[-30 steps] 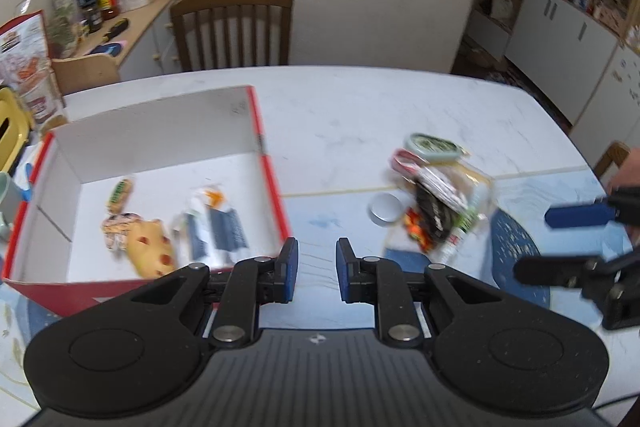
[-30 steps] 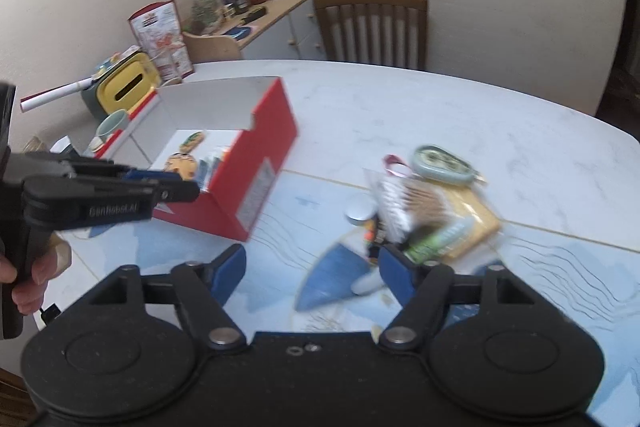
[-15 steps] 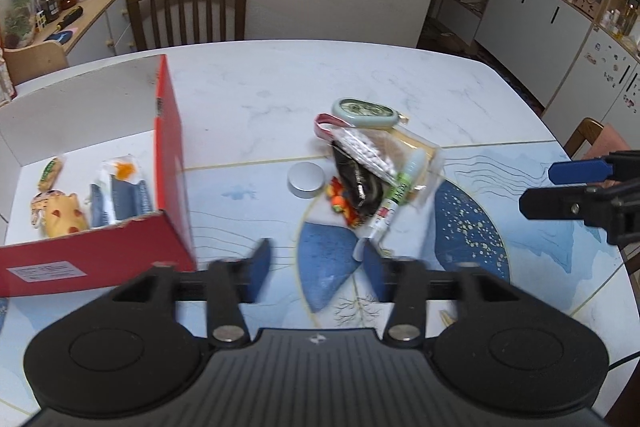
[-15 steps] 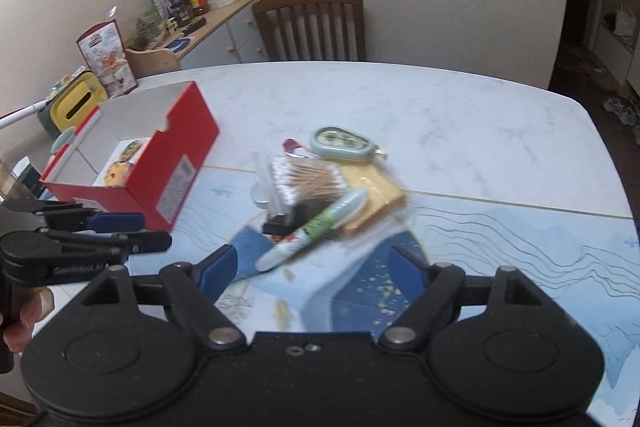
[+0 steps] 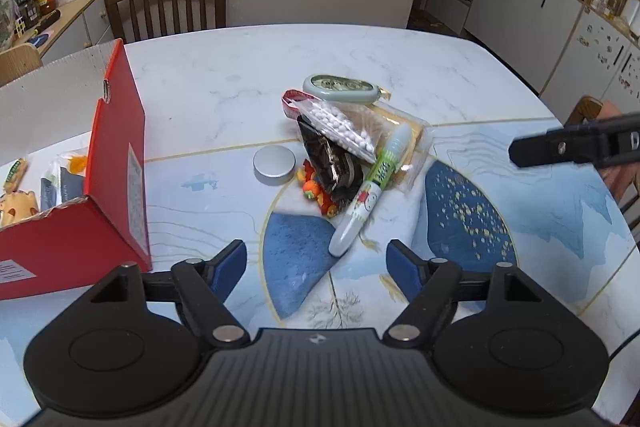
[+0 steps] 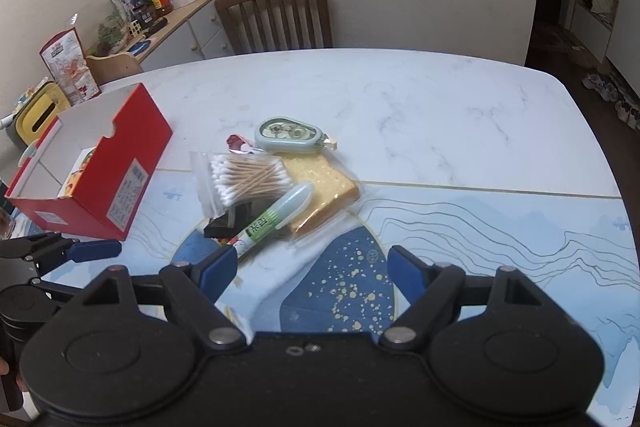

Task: Organize objects
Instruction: 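Reach the left tool to the cotton-swab bag while the right tool reaches the white marker pen, then close the left tool on the cotton-swab bag while the right tool grasps the marker pen, then carry the swab bag and marker pen over into the red box with both tools, then open the left tool releasing the swab bag while the right tool releases the pen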

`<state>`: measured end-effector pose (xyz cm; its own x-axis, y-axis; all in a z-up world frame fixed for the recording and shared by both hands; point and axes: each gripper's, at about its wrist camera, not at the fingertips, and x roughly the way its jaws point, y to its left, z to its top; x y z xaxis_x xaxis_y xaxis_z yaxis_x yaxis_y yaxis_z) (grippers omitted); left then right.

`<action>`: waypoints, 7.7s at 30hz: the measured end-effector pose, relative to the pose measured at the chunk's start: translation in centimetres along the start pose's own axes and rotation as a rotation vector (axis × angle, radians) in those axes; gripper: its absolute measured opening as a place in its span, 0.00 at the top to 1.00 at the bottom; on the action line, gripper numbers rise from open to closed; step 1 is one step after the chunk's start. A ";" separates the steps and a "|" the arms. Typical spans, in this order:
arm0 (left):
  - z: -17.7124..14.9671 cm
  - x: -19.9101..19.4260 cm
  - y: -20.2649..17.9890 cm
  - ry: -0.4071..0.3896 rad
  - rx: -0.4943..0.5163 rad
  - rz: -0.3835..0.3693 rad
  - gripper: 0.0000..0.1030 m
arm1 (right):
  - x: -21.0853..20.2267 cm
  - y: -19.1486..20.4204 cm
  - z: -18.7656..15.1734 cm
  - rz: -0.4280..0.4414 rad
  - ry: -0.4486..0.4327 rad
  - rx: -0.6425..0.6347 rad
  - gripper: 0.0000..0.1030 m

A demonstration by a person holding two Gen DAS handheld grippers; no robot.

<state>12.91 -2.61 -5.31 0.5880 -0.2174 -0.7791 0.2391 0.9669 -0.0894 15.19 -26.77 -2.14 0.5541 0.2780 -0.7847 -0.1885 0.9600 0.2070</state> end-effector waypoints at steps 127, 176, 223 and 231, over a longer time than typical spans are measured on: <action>-0.7 -2.6 6.6 -0.032 -0.088 -0.089 0.60 | 7.8 5.2 -3.9 0.084 0.159 0.156 0.84; 4.6 -9.5 29.4 -0.114 -0.168 0.082 0.60 | 6.4 27.0 9.3 0.226 -0.050 0.031 0.84; 7.1 5.0 32.4 0.246 -0.081 0.108 0.58 | 19.5 35.1 8.3 0.054 0.179 -0.234 0.77; 7.1 4.4 32.4 0.225 -0.089 0.112 0.51 | 18.2 34.4 8.7 0.073 0.183 -0.203 0.71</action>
<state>28.74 26.79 -7.22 0.4178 -0.0832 -0.9047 0.1073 0.9933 -0.0418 25.89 11.59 -4.26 0.3813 0.3175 -0.8682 -0.3909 0.9064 0.1598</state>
